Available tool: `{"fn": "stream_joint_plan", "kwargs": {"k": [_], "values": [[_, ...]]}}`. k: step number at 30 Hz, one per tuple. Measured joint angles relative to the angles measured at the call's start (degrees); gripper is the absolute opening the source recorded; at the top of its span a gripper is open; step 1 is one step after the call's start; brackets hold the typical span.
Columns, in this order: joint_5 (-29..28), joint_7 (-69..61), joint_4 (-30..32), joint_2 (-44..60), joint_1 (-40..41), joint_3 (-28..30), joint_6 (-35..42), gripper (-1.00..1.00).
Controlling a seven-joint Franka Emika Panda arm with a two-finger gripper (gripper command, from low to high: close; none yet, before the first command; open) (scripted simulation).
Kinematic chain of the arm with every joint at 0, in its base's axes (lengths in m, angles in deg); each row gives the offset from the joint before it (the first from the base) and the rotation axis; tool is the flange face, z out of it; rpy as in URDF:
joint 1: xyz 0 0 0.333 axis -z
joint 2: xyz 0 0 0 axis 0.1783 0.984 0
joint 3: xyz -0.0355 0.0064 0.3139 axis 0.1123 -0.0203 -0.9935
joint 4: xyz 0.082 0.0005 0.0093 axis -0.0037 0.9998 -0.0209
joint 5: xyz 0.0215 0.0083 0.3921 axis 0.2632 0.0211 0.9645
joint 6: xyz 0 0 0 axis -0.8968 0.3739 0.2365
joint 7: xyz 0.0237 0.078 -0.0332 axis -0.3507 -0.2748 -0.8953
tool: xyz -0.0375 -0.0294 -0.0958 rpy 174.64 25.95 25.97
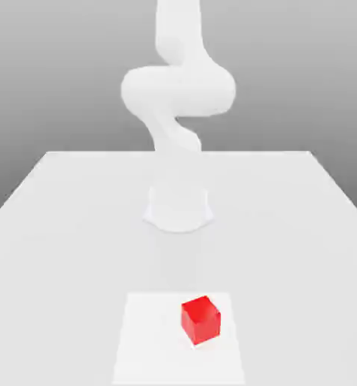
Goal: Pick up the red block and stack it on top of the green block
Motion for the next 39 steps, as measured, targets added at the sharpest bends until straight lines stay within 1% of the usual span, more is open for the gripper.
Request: {"fn": "stream_joint_plan", "kwargs": {"k": [12,19,21,26,27,34,39], "values": [[-0.7,-10.9,13.3,25.5,-4.4,1.6,-14.4,0.0],[0.2,-18.2,20.8,40.1,-6.0,1.4,-22.7,0.0],[0.6,-19.4,21.7,44.2,-6.1,1.2,-25.6,0.0],[1.3,-20.2,20.7,54.6,-5.6,0.5,-34.2,0.0],[1.3,-20.3,20.5,55.8,-5.5,0.4,-35.3,-1.0],[1.1,-20.1,20.5,55.7,-5.4,0.4,-35.2,-1.0],[0.6,-19.7,21.8,46.7,-5.7,0.8,-27.4,-1.0]]}}
